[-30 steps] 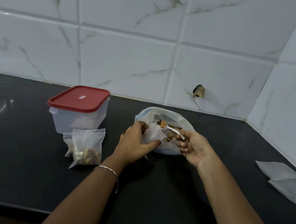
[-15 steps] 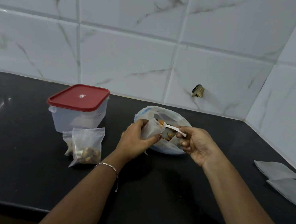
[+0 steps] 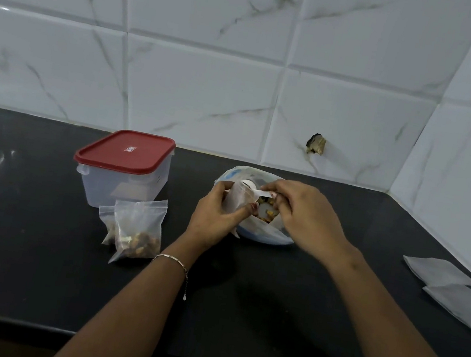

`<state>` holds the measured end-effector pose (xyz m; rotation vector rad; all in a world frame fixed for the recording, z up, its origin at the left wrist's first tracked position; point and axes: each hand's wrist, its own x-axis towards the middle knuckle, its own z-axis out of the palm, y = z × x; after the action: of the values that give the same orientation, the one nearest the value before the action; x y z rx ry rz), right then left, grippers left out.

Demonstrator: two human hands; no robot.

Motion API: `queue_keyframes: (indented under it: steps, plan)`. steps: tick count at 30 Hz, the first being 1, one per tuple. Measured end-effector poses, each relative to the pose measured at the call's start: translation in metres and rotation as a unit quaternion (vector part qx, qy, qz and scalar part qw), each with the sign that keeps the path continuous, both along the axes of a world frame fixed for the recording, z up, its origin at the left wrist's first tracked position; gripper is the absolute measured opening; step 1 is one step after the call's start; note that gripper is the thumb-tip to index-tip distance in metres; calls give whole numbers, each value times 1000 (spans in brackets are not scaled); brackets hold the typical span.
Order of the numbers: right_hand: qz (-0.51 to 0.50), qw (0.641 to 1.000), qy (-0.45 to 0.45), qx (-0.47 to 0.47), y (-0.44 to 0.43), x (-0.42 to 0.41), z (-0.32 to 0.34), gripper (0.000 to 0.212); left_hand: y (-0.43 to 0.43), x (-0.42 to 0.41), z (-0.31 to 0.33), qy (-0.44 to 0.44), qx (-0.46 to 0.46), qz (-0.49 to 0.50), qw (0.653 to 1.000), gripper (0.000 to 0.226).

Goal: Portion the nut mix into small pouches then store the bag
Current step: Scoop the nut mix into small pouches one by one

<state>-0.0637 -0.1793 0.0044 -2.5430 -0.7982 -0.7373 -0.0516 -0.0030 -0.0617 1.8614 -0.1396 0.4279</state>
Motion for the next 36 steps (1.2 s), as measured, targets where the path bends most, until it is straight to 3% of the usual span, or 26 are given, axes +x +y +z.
queue_keyframes:
  steps: [5,8,11,14,16,18,24,29,32,36]
  plan:
    - [1,979,-162,-121,1,1,-3,27,1,0,1,-1,-27,-15,1000,46]
    - [-5,972,-194,-131,-2,4,-5,25,1,-1,2,2,-35,-13,999,47]
    - [-16,984,-163,-68,-3,1,-6,16,1,-1,2,11,-38,-18,999,48]
    - [-27,994,-85,68,-4,1,-7,17,1,-2,4,16,-38,-20,999,50]
    - [-17,988,-17,154,-7,7,-9,19,2,-3,4,26,-36,-17,999,54]
    - [-21,983,21,183,-12,16,-15,22,2,-5,6,38,-37,-11,999,55]
    - [-102,994,22,40,-22,25,-45,25,6,-5,2,51,2,63,997,62]
    - [-131,988,30,77,-21,26,-46,28,10,-6,0,83,-6,78,993,79]
    - [-150,987,25,50,-24,25,-49,31,11,-8,1,126,-64,63,988,67]
    - [-174,981,-19,-83,-17,20,-48,35,10,-14,5,167,-157,7,973,46]
